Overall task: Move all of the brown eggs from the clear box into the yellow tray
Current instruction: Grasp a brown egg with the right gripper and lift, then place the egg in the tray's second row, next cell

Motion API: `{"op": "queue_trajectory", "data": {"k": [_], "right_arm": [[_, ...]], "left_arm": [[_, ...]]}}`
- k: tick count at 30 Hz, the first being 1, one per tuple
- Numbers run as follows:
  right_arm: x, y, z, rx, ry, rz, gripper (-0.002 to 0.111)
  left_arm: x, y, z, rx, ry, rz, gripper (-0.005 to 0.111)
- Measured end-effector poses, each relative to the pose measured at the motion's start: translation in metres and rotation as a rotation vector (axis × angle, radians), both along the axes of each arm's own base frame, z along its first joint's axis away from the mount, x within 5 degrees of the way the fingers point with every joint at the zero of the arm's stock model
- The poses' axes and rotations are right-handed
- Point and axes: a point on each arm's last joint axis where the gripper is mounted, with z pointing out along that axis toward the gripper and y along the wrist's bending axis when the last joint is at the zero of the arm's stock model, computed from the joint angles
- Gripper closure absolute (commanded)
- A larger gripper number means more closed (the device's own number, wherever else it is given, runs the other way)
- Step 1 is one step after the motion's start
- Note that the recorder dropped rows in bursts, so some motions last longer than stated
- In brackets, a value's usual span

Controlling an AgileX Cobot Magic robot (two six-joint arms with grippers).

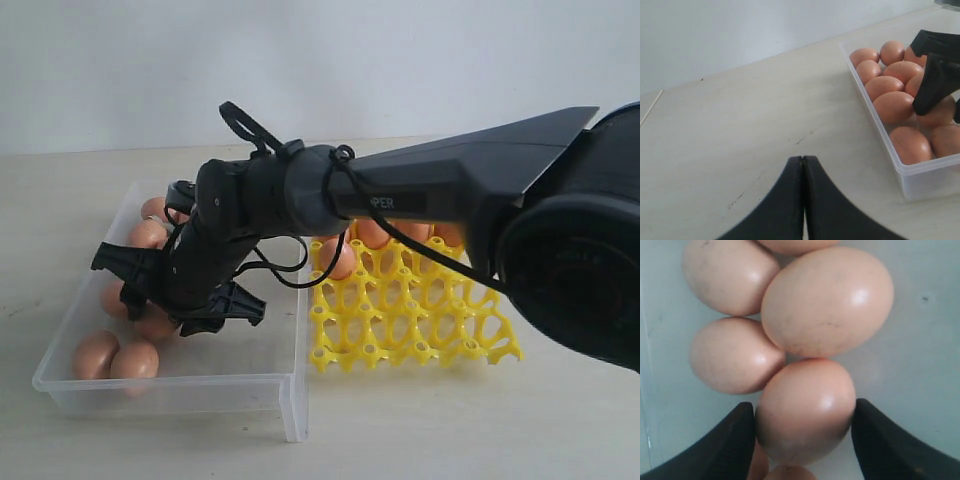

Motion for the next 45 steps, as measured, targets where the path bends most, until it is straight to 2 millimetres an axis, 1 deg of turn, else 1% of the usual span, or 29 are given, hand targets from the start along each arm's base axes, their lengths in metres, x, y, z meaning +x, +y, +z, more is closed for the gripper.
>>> {"op": "queue_trajectory", "data": {"k": [1,3,4,7,10,13,15,17,18,22,25,27,30,34,39,45], "right_arm": [[0.0,0.0,0.0,0.002,-0.001,-0.002,0.058],[0.002,0.001,-0.001,0.003,-0.01,-0.003,0.069],[0.002,0.001,-0.001,0.001,-0.013,-0.001,0.081],[0.003,0.001,-0.002,-0.006,-0.026,0.005,0.108],[0.003,0.001,-0.001,-0.017,-0.047,0.033,0.108],[0.001,-0.001,0.004,-0.028,-0.1,0.063,0.108],[-0.004,-0.005,0.012,-0.033,-0.174,0.09,0.108],[-0.011,-0.012,0.022,-0.023,-0.295,0.126,0.108],[-0.016,-0.017,0.023,-0.021,-0.343,0.143,0.108],[-0.027,-0.037,0.049,0.048,-0.601,0.199,0.108],[-0.033,-0.056,0.065,0.026,-0.741,0.274,0.108],[-0.034,-0.07,0.068,-0.023,-0.809,0.331,0.108],[-0.032,-0.093,0.069,-0.087,-0.869,0.38,0.108],[-0.028,-0.122,0.065,-0.149,-0.898,0.395,0.108],[-0.016,-0.157,0.054,-0.201,-0.887,0.333,0.108],[-0.006,-0.189,0.043,-0.25,-0.87,0.281,0.108]], "left_arm": [[0.0,0.0,0.0,0.0,0.0,0.0,0.107],[0.0,0.0,0.0,0.0,0.0,0.0,0.107],[0.0,0.0,0.0,0.0,0.0,0.0,0.107],[0.0,0.0,0.0,0.0,0.0,0.0,0.107],[0.0,0.0,0.0,0.0,0.0,0.0,0.107],[0.0,0.0,0.0,0.0,0.0,0.0,0.107],[0.0,0.0,0.0,0.0,0.0,0.0,0.107],[0.0,0.0,0.0,0.0,0.0,0.0,0.107],[0.0,0.0,0.0,0.0,0.0,0.0,0.107],[0.0,0.0,0.0,0.0,0.0,0.0,0.107],[0.0,0.0,0.0,0.0,0.0,0.0,0.107],[0.0,0.0,0.0,0.0,0.0,0.0,0.107],[0.0,0.0,0.0,0.0,0.0,0.0,0.107],[0.0,0.0,0.0,0.0,0.0,0.0,0.107],[0.0,0.0,0.0,0.0,0.0,0.0,0.107],[0.0,0.0,0.0,0.0,0.0,0.0,0.107]]}}
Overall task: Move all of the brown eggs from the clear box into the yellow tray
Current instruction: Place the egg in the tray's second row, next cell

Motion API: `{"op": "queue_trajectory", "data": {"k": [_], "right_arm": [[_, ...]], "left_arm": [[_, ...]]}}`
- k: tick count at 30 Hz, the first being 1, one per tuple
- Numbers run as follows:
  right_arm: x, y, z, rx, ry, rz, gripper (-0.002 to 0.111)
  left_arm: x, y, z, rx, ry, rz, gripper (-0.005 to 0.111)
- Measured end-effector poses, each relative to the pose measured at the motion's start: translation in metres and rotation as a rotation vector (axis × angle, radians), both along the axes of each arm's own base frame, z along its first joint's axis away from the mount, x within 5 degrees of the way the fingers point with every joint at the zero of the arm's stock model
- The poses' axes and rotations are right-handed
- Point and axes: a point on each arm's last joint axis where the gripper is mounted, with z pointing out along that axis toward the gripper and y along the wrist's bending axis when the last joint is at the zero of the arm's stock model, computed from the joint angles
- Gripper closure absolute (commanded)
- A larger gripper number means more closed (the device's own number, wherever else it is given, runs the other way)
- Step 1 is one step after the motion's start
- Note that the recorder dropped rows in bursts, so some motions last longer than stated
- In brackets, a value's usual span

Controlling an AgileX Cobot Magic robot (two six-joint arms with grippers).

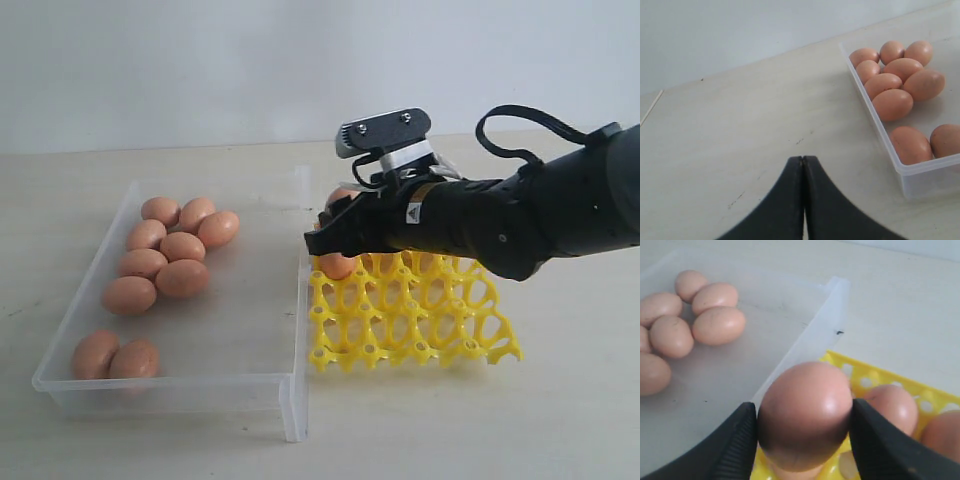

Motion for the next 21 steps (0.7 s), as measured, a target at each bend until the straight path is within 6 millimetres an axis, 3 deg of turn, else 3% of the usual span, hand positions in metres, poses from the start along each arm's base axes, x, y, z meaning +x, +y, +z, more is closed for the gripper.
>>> {"op": "queue_trajectory", "data": {"k": [10,21], "right_arm": [[0.015,-0.029,-0.002,-0.053,-0.049,-0.017,0.108],[0.017,-0.03,-0.038,-0.157,-0.016,0.059,0.108]], "left_arm": [[0.0,0.0,0.0,0.0,0.0,0.0,0.107],[0.0,0.0,0.0,0.0,0.0,0.0,0.107]]}}
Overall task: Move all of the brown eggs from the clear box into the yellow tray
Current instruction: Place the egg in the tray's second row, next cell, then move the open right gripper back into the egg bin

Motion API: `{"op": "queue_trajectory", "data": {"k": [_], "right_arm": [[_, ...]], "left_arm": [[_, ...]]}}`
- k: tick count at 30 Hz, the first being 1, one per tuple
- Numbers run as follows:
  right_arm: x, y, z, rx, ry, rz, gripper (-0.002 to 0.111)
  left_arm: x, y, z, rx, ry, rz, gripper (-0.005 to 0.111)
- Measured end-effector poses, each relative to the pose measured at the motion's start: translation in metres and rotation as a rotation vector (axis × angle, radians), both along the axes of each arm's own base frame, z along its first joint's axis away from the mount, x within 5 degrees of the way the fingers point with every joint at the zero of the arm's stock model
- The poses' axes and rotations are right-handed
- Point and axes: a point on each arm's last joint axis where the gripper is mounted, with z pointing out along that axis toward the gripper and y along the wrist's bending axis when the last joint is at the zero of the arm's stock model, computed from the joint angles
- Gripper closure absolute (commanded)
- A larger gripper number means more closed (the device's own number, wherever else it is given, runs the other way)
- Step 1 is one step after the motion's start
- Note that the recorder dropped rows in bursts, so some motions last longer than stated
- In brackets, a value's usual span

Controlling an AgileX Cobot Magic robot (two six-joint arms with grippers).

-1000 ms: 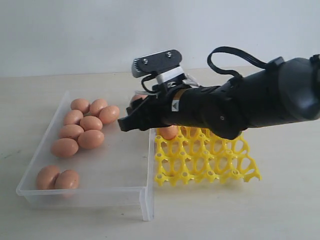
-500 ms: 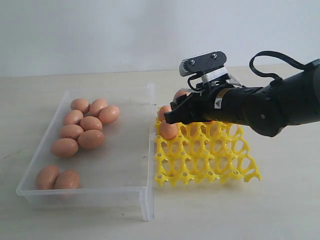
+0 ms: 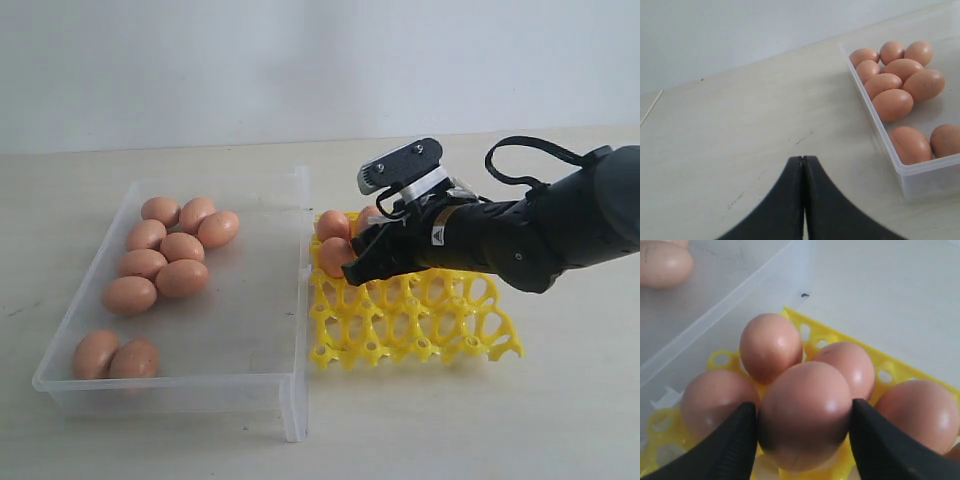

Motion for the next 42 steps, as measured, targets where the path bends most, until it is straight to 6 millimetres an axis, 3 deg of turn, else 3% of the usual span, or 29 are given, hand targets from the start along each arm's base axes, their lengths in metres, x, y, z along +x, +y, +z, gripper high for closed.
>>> {"op": "queue_trajectory", "data": {"k": [7,18,27,32,34,37,40,42], "right_arm": [[0.001,0.0,-0.003,-0.062,-0.034,0.055,0.103],[0.001,-0.001,-0.003,-0.053,-0.028,0.046,0.048],[-0.001,-0.003,0.004,-0.068,-0.009,0.043,0.046],[-0.016,-0.008,0.051,-0.079,0.05,-0.015,0.046],[-0.03,0.009,0.096,-0.014,0.17,-0.092,0.046],[-0.049,0.053,0.117,0.062,0.339,-0.018,0.046],[-0.062,0.126,0.1,0.169,0.524,0.078,0.046],[-0.06,0.152,0.085,0.189,0.597,0.076,0.046]], "left_arm": [[0.0,0.0,0.0,0.0,0.0,0.0,0.107],[0.0,0.0,0.0,0.0,0.0,0.0,0.107],[0.0,0.0,0.0,0.0,0.0,0.0,0.107],[0.0,0.0,0.0,0.0,0.0,0.0,0.107],[0.0,0.0,0.0,0.0,0.0,0.0,0.107],[0.0,0.0,0.0,0.0,0.0,0.0,0.107],[0.0,0.0,0.0,0.0,0.0,0.0,0.107],[0.0,0.0,0.0,0.0,0.0,0.0,0.107]]}}
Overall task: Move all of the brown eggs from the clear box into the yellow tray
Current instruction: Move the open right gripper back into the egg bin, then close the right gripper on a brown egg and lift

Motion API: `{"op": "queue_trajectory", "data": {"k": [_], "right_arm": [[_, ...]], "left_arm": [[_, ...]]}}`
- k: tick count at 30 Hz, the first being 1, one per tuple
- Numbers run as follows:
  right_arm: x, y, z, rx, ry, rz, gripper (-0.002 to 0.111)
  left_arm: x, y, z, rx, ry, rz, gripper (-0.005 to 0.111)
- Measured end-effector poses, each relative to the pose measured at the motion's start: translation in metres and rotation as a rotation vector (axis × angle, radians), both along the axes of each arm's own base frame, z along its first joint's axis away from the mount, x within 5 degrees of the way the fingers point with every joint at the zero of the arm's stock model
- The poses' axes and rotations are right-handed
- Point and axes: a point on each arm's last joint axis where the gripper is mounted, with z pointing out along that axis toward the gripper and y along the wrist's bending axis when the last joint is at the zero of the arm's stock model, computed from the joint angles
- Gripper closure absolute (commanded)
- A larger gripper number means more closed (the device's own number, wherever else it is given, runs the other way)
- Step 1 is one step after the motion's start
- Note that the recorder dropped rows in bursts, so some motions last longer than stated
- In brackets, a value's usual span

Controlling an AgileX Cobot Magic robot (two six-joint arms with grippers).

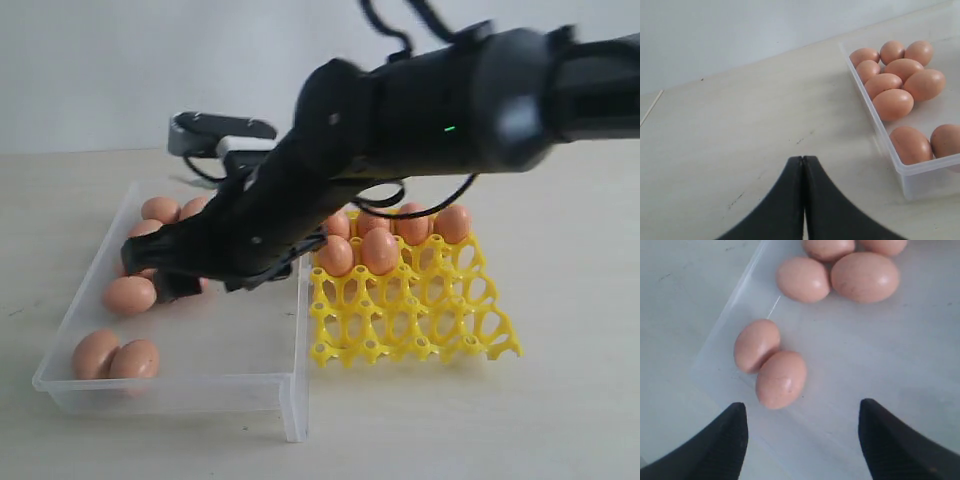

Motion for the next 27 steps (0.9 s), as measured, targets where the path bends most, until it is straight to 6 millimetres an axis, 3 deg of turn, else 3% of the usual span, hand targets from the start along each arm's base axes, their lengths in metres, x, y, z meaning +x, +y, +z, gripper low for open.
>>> {"op": "queue_trajectory", "data": {"k": [2,7,13,21,24,27], "right_arm": [[0.007,0.027,-0.023,-0.014,0.083,-0.003,0.046],[0.031,0.067,-0.047,-0.039,0.21,-0.034,0.046],[0.036,0.08,-0.065,-0.093,0.265,-0.037,0.046],[0.035,0.08,-0.077,-0.134,0.282,-0.037,0.047],[0.035,0.08,-0.082,-0.14,0.29,-0.037,0.057],[0.034,0.08,-0.086,-0.149,0.296,-0.03,0.078]], "left_arm": [[0.0,0.0,0.0,0.0,0.0,0.0,0.107],[0.0,0.0,0.0,0.0,0.0,0.0,0.107],[0.0,0.0,0.0,0.0,0.0,0.0,0.107],[0.0,0.0,0.0,0.0,0.0,0.0,0.107],[0.0,0.0,0.0,0.0,0.0,0.0,0.107],[0.0,0.0,0.0,0.0,0.0,0.0,0.107]]}}
